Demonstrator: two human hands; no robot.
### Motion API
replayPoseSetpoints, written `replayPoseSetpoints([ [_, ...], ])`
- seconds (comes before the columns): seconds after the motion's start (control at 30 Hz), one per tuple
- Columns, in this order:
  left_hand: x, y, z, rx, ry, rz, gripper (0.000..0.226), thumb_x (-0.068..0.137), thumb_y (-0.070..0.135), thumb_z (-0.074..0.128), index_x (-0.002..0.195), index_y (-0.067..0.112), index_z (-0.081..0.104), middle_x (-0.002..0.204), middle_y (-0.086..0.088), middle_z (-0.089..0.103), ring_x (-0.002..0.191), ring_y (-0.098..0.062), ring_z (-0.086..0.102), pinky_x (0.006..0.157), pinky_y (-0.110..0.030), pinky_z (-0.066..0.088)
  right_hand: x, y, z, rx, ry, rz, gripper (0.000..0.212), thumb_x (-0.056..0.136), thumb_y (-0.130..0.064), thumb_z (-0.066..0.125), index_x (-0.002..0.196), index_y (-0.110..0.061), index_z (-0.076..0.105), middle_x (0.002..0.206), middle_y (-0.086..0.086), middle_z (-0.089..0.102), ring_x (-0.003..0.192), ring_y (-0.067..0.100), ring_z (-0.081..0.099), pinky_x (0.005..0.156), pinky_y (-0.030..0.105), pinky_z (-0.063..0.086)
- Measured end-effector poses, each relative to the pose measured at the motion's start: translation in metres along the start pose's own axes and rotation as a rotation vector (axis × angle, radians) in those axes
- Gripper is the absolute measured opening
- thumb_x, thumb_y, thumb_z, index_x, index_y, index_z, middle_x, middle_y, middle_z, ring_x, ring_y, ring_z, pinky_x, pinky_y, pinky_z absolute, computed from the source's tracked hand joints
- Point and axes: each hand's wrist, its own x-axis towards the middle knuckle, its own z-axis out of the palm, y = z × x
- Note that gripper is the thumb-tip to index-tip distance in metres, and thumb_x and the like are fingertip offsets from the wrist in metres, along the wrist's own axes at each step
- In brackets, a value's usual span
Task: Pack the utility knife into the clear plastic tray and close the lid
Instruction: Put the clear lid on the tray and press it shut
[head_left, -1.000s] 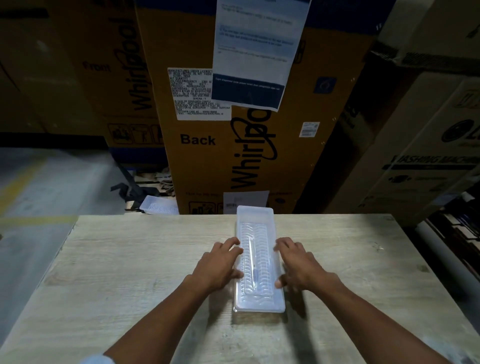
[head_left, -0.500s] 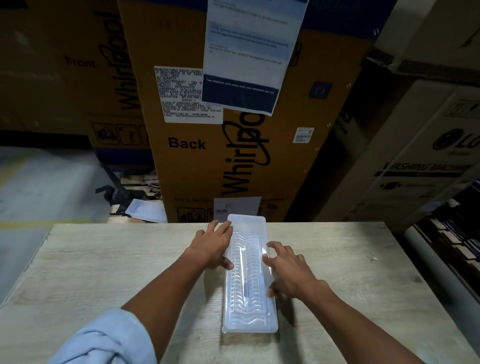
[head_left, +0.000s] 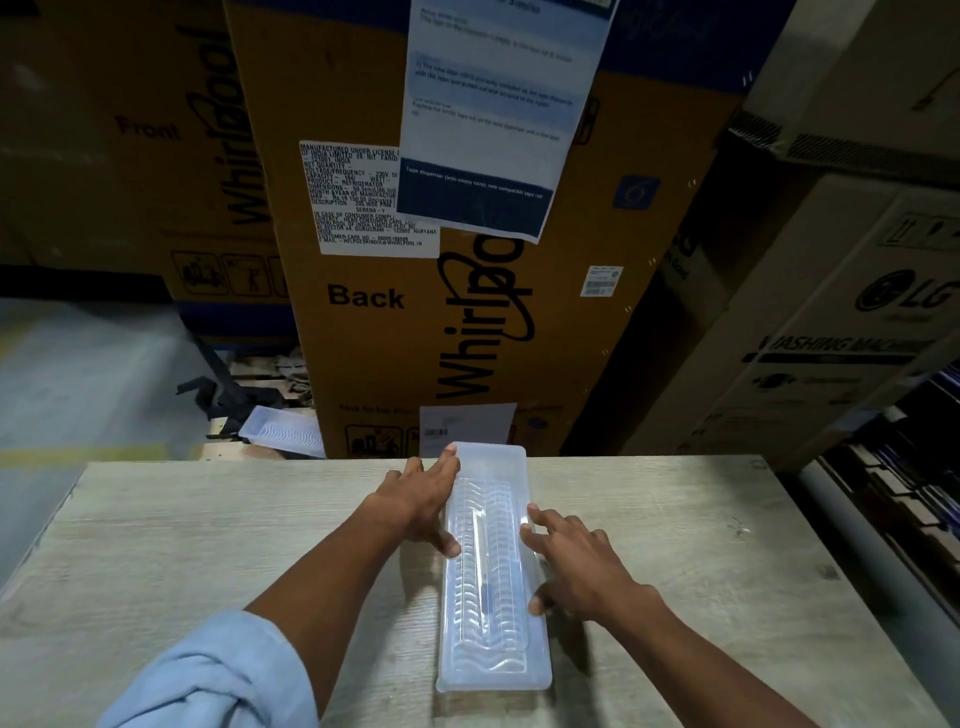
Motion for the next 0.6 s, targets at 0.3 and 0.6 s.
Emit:
replayPoseSetpoints([
  [0.3,0.011,0.014,-0.008,0.328,0.019,0.116,0.134,0.063,0.053,0.088,0.157,0.017,0.0,0.17,-0.016,-0.003,0.156,-0.038,-0.008,0.125,-0.056,0.003,-0.001,-0.005,-0.002,-0.009,0.023,-0.004,0.083,0.081,-0.032,0.081,0.15,-0.027,0.035,0.166,0.003,0.023,0.147,0.031,0.028,0.116,0.055,0.025],
  [0.6,0.029,0.018,-0.015,0.332,-0.058,0.173,0.154,0.055,0.044,0.096,0.151,0.04,-0.024,0.171,0.003,-0.005,0.155,-0.042,-0.007,0.121,-0.065,0.013,0.001,-0.002,0.005,0.042,0.046,0.013,0.082,0.084,-0.032,0.079,0.151,-0.032,0.031,0.167,-0.002,0.021,0.145,0.03,0.03,0.117,0.054,0.026],
])
